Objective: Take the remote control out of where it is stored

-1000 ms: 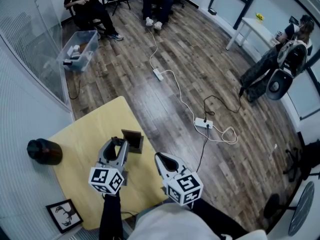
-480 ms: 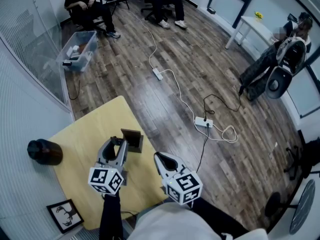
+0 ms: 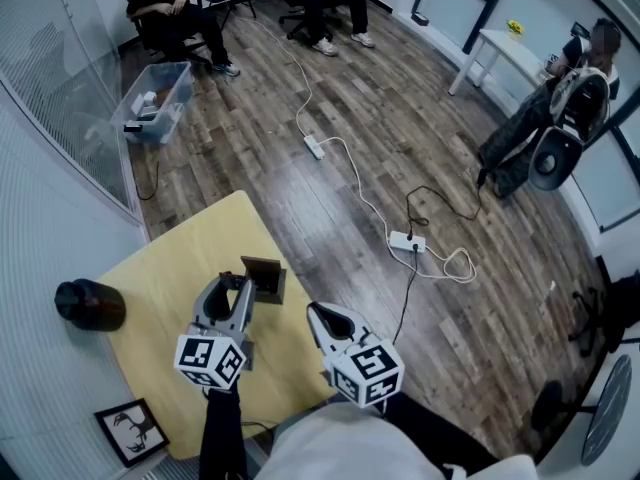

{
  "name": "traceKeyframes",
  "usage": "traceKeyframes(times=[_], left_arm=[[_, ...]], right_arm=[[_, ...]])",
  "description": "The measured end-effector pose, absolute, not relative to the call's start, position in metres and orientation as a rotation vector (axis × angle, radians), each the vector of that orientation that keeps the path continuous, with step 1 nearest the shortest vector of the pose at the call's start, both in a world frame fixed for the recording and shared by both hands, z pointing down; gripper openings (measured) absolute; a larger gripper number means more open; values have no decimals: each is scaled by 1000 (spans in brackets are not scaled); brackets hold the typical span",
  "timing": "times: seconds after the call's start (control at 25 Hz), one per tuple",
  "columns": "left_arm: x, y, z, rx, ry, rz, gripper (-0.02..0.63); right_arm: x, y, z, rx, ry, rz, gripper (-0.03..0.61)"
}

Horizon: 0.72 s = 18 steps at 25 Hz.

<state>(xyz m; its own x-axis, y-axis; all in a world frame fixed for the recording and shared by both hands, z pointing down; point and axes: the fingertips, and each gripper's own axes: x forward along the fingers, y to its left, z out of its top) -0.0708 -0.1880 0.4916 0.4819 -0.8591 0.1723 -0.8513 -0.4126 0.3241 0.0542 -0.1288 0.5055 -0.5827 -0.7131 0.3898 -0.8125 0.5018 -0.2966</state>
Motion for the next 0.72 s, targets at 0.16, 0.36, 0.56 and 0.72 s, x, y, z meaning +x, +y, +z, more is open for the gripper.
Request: traceKeyframes(times=[0.16, 0.36, 0.56, 0.72], left_arm=[[-72, -186, 489, 2371, -1430, -29, 179], [-73, -184, 488, 2370, -1435, -32, 179], [-72, -184, 486, 2370, -1437, -40, 179], [-73, -182, 482, 2377, -1437, -47, 179]], right_arm=[[54, -129, 505, 1311, -2527, 670, 8], [54, -128, 503, 1315, -2526, 670, 8], [55, -128, 501, 1313, -2527, 668, 8], [53, -126, 502, 1304, -2541, 662, 8]])
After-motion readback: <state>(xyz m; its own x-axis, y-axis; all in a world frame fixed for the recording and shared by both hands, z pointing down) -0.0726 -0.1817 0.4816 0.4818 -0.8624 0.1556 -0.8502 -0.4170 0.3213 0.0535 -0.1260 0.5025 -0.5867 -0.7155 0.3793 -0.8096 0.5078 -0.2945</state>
